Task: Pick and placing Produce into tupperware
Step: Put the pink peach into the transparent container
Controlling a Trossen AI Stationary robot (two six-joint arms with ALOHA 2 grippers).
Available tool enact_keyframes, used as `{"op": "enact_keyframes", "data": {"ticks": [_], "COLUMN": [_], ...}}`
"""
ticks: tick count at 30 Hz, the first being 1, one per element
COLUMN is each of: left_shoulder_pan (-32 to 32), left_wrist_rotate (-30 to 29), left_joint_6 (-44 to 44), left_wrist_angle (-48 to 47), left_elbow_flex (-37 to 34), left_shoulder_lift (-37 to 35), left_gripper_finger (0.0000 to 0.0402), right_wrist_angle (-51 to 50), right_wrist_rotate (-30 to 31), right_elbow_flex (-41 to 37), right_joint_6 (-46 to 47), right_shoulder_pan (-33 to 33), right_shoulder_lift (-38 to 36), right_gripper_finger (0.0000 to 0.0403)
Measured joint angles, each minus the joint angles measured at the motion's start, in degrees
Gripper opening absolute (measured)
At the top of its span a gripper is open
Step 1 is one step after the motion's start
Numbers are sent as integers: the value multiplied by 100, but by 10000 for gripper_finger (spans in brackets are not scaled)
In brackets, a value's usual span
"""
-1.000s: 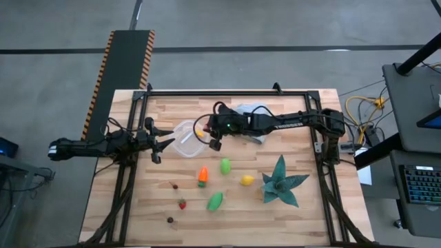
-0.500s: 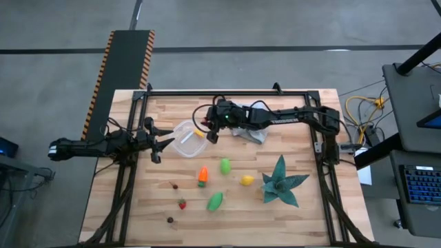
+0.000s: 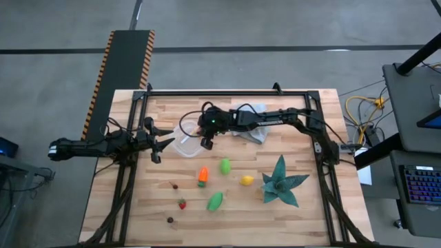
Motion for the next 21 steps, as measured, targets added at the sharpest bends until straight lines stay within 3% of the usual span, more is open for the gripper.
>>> {"op": "enact_keyframes", "data": {"ticks": [10,21], "left_shoulder_pan": [-2,-2], "left_wrist_rotate": [1,0], "left_joint_6": [2,2], "left_wrist_angle": [-14,-25], "left_elbow_flex": [0,0], "left_shoulder_lift": [1,20], "left_gripper_finger": [126,126], "right_wrist_angle": [-261,-446], "right_wrist_rotate": [-296,-294], "right_elbow_flex": [393,480], "right_joint_6": [30,-103], "right_shoulder_pan": [35,33], "right_shoulder_lift": [658,691], "right_gripper_finger": [72,77]}}
